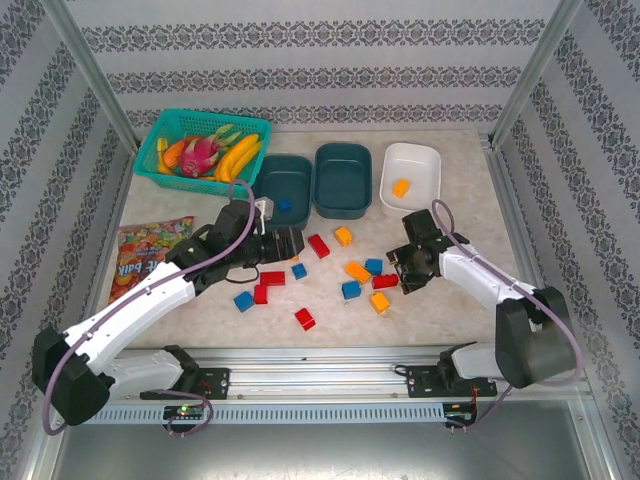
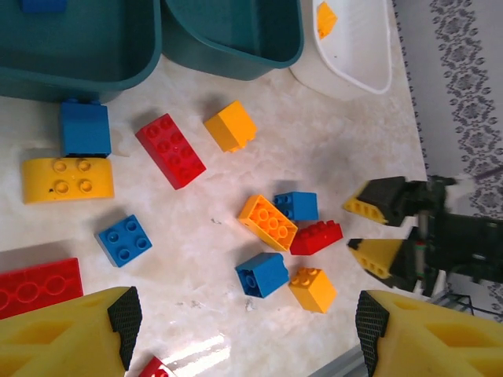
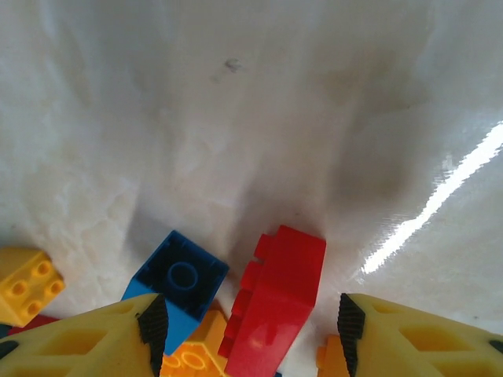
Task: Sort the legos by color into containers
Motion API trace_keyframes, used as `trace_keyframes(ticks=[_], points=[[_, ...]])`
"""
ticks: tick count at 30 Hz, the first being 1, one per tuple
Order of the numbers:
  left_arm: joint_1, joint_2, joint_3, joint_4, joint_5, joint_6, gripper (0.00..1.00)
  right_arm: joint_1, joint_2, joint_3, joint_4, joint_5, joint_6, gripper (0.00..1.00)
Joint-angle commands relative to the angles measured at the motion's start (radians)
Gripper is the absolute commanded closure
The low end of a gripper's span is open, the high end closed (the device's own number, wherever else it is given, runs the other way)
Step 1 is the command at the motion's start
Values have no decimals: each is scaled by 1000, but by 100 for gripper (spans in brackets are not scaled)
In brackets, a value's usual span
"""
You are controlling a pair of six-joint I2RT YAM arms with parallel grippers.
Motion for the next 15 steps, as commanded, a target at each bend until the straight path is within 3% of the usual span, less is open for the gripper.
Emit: trace_keyframes(ticks=[1,15], points=[[-23,-27,-7,16,-44,-28,25,-5,36,-11,49,-47,77,39],[-47,-46,-16,9,-61,-31,26,4,118,-38,84,-39,154,58]])
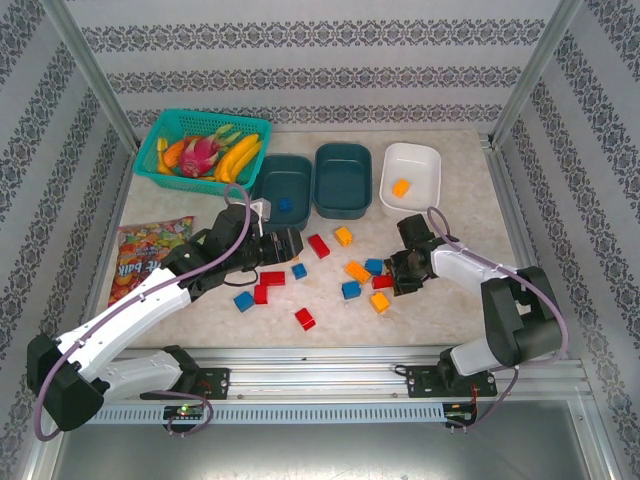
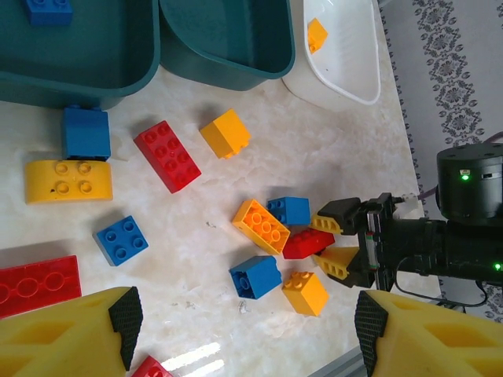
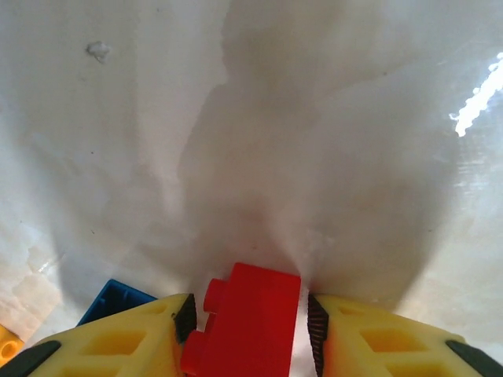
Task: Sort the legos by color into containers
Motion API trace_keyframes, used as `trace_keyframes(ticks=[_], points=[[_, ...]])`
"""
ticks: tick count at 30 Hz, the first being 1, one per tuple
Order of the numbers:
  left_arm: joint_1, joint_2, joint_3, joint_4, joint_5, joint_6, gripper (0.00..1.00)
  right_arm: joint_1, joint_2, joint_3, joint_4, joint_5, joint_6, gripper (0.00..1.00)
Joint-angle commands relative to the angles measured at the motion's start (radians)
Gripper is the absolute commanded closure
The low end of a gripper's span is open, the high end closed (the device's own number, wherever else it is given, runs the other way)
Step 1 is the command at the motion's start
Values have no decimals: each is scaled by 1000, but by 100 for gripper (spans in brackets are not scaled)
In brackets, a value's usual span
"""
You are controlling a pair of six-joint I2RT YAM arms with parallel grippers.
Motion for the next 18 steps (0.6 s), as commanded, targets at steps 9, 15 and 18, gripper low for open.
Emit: trace_keyframes(ticks=[9,15,18], points=[[-28,-18,4,3,-31,-11,26,-15,-47,5,-31,103,16,77],[-26,0,72,-9,-58,-14,25,-16,-157,144,-143,212,-153,84],[-19,32,137,-22,-84,-10,19,24,-143,257,-142,245,-283,84]])
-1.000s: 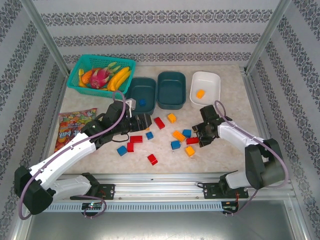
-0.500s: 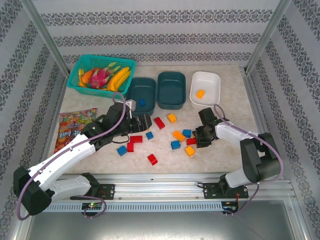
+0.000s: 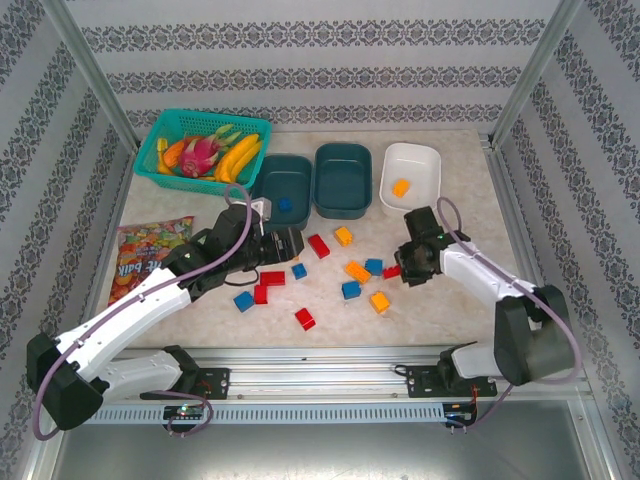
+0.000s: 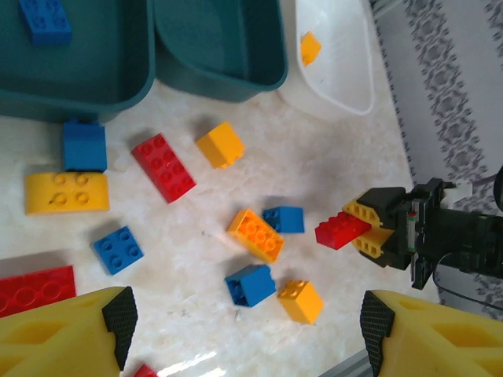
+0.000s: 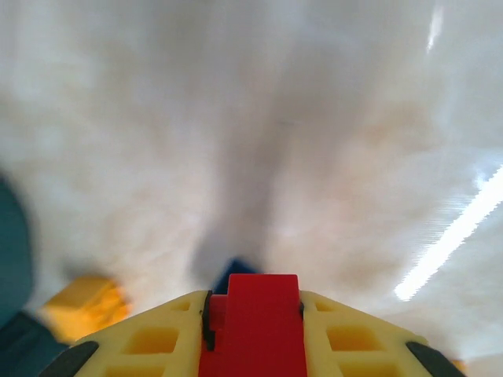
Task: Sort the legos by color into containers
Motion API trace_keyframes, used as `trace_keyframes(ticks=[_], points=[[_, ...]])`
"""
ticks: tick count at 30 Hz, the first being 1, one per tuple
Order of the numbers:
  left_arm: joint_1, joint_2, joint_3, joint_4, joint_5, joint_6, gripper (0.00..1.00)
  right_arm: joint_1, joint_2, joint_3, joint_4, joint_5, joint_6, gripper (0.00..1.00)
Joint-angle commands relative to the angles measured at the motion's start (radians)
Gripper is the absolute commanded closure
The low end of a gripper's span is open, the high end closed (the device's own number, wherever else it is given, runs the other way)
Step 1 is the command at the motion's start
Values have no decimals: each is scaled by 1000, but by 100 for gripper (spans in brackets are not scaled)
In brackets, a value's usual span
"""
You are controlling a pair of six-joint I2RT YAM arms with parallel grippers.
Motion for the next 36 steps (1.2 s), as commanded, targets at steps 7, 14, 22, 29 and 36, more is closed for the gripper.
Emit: trace_keyframes(ticks=[7,14,22,29,36], points=[[124,146,205,24,60,-16,17,106,271,425,42,22,-421,84],[252,247,272,64,129,-33,17,93,645,817,-4,-68,-537,83],[307,297,319,63,151,-19,17,69,975,1165,-91,-114,-528,82],[307,284,312,31,139,-13,17,65,1127,1357,-186,-92,-532,74],[308,216,268,-46,86,-33,17,61,1139,1419,-243,-110,-522,50]])
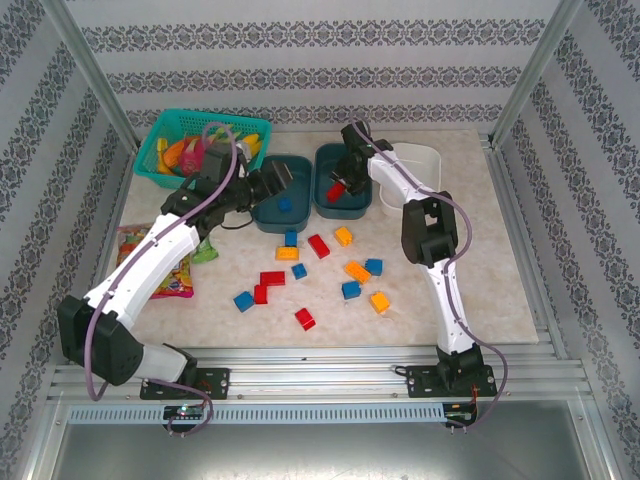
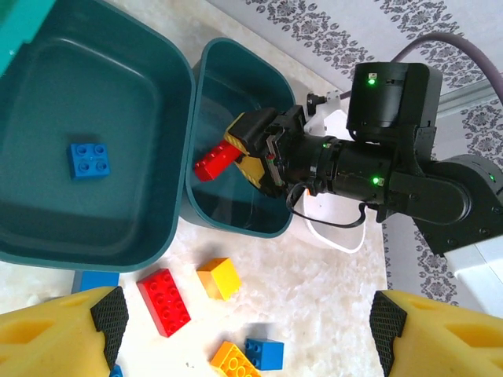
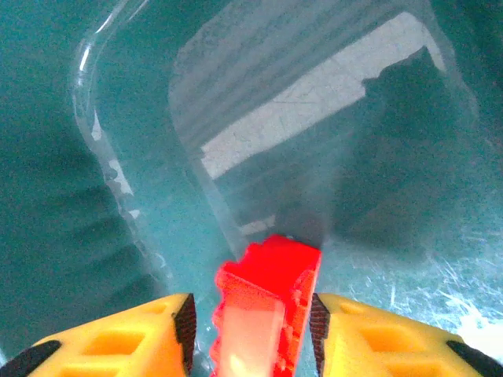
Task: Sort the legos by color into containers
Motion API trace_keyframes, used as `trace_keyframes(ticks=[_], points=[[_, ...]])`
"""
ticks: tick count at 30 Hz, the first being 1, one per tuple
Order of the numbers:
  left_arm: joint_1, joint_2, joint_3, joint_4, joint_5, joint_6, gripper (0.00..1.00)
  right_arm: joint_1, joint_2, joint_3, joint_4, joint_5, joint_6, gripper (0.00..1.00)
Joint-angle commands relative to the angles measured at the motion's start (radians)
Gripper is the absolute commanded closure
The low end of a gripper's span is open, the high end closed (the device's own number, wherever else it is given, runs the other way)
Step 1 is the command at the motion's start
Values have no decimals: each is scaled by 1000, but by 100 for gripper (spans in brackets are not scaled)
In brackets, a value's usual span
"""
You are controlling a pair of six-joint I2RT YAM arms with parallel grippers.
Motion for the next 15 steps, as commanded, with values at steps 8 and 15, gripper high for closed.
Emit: trace_keyframes(ticks=[8,15], points=[[13,-162,-75,-310,-144,-84,17,27,-246,-8,-20,-5,-85,46],[14,-275,-293,-474,-157,-237,21,179,-677,-484,276,17,-352,43]])
